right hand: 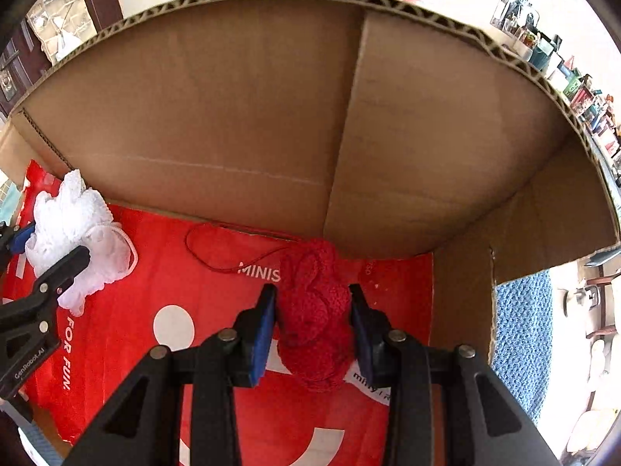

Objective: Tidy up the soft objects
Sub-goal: 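Carry the white puff and red knitted toy into the red-lined box, then open the left tool to drop the white puff in the box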

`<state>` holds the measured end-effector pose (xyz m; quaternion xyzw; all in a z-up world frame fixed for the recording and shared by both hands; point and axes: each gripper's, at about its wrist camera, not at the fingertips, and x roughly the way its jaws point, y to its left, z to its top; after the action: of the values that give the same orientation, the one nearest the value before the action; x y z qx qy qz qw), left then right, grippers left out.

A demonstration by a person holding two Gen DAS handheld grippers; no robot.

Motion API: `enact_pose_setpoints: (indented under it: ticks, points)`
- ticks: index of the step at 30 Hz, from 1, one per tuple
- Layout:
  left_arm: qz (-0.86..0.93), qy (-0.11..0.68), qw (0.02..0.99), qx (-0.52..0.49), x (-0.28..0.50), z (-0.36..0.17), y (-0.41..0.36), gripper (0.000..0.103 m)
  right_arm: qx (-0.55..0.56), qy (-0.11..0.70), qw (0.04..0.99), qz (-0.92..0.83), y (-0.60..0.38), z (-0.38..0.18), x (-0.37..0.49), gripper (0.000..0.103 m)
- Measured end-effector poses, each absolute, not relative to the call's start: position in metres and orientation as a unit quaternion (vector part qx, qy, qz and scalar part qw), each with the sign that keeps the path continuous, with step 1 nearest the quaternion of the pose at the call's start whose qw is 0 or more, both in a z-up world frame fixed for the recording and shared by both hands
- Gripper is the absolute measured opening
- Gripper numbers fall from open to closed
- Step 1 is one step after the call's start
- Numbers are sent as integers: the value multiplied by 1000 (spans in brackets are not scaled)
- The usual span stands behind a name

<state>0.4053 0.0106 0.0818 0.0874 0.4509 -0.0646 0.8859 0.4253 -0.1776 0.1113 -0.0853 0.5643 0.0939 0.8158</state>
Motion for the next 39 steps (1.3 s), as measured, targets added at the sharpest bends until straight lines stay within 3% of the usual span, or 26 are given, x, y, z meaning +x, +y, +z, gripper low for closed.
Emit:
enact_pose_setpoints:
  ticks: [39]
  points:
    - [-68,437,894,74,383,91,19,59,-48,540,830,129,-221,160,411,39]
